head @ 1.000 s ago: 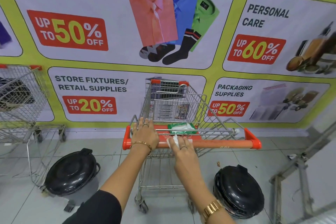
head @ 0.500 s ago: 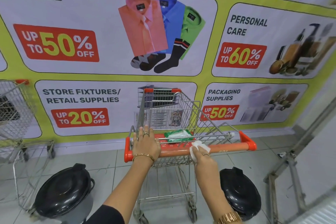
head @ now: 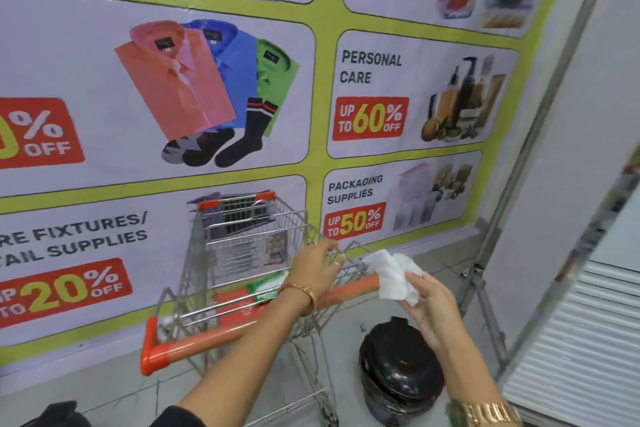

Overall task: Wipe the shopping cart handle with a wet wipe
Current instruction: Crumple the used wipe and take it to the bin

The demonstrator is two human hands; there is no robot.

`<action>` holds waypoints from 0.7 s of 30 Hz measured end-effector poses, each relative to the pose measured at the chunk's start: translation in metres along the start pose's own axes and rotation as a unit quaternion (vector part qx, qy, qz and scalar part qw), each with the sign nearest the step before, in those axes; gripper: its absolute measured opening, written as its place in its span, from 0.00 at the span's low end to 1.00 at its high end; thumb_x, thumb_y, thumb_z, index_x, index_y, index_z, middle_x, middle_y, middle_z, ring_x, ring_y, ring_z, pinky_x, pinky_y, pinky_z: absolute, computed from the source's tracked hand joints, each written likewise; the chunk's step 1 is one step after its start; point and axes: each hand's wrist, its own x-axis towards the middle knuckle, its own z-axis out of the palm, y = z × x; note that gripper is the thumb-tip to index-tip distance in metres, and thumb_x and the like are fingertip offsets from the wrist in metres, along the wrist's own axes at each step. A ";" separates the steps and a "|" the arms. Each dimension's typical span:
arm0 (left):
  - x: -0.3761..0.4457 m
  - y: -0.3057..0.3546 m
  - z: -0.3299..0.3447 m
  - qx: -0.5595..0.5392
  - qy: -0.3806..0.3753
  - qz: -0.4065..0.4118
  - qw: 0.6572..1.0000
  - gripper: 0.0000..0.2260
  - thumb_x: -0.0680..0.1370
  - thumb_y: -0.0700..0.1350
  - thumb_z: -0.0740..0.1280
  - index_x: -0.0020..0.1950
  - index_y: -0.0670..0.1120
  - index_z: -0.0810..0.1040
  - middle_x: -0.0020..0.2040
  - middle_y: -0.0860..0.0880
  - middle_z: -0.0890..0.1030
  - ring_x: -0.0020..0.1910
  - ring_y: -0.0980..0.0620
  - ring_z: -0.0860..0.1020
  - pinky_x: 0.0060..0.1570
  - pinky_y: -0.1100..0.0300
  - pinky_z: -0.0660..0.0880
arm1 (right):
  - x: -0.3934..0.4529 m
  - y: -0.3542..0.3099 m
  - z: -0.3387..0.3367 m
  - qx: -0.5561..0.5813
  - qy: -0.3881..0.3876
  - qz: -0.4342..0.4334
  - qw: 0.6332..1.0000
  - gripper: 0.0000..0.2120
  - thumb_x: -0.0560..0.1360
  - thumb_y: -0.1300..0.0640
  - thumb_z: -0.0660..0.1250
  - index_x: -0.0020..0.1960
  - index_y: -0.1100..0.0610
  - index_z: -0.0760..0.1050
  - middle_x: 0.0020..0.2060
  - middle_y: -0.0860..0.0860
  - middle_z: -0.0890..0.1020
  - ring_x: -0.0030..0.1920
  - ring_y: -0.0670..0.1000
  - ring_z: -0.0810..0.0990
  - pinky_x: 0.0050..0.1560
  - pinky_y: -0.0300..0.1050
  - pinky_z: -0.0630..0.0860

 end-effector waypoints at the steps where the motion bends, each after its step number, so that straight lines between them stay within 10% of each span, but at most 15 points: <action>1: 0.008 0.012 0.007 -0.038 -0.018 0.003 0.999 0.19 0.78 0.46 0.65 0.68 0.43 0.72 0.67 0.45 0.76 0.65 0.49 0.74 0.64 0.59 0.68 | 0.007 -0.007 -0.007 0.010 -0.009 -0.001 1.000 0.09 0.76 0.67 0.58 0.49 0.62 0.77 0.36 0.52 0.85 0.33 0.47 0.83 0.32 0.38 0.81; 9: 0.083 0.089 0.089 -0.212 -0.102 0.039 0.971 0.12 0.73 0.38 0.71 0.56 0.37 0.81 0.48 0.47 0.82 0.38 0.60 0.76 0.33 0.76 0.73 | 0.071 -0.065 -0.073 -0.025 -0.014 -0.016 0.999 0.13 0.76 0.63 0.60 0.58 0.64 0.74 0.51 0.60 0.80 0.47 0.56 0.79 0.40 0.44 0.80; 14: 0.130 0.130 0.137 -0.198 -0.056 0.040 0.978 0.07 0.74 0.37 0.70 0.45 0.33 0.83 0.31 0.53 0.77 0.31 0.58 0.72 0.31 0.70 0.72 | 0.113 -0.100 -0.130 -0.076 0.041 -0.037 0.996 0.06 0.74 0.63 0.65 0.50 0.63 0.75 0.43 0.58 0.80 0.41 0.54 0.79 0.43 0.47 0.78; 21: 0.166 0.153 0.182 -0.131 -0.029 0.014 0.991 0.06 0.74 0.35 0.69 0.43 0.32 0.82 0.36 0.45 0.78 0.35 0.50 0.73 0.29 0.70 0.69 | 0.161 -0.127 -0.204 -0.091 0.100 -0.047 0.990 0.04 0.72 0.66 0.66 0.39 0.60 0.76 0.43 0.58 0.79 0.39 0.52 0.80 0.29 0.36 0.80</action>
